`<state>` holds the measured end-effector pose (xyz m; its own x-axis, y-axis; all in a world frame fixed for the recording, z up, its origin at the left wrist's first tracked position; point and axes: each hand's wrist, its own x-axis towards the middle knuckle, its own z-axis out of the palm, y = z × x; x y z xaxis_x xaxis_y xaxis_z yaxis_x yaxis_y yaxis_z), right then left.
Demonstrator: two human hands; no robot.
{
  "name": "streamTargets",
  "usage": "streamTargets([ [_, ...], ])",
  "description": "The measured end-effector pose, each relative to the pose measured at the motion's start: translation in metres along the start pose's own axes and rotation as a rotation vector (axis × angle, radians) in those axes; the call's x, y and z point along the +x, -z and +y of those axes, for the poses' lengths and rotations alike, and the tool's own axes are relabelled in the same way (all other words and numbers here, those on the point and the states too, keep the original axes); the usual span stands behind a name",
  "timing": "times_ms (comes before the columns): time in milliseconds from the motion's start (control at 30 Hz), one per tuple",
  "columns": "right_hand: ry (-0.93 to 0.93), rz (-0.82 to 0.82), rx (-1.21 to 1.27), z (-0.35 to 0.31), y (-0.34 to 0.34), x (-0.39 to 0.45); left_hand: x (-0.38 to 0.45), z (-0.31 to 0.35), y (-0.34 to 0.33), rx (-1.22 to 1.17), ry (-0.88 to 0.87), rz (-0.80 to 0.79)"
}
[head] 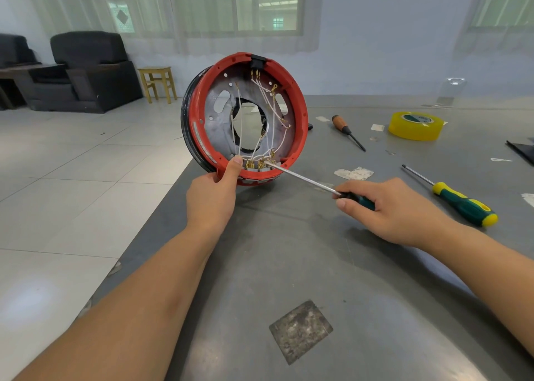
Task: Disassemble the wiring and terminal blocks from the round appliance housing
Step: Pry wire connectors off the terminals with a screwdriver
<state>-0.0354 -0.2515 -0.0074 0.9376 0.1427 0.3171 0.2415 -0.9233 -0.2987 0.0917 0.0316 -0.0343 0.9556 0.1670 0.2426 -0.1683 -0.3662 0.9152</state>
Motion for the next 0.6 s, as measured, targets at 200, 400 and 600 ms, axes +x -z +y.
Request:
streamTargets([
  [200, 0.040, -0.046, -0.039, 0.0002, -0.0064, 0.0014, 0.0014, -0.0027, -0.0016, 0.009, -0.025, -0.004],
  [400, 0.030, -0.049, -0.057, 0.0029, -0.0076, 0.0019, 0.0016, -0.0032, -0.0015, 0.012, -0.051, -0.001],
  [600, 0.024, -0.064, -0.057, 0.0044, -0.0076, 0.0032, -0.0009, -0.0020, -0.0007, 0.030, -0.045, -0.020],
])
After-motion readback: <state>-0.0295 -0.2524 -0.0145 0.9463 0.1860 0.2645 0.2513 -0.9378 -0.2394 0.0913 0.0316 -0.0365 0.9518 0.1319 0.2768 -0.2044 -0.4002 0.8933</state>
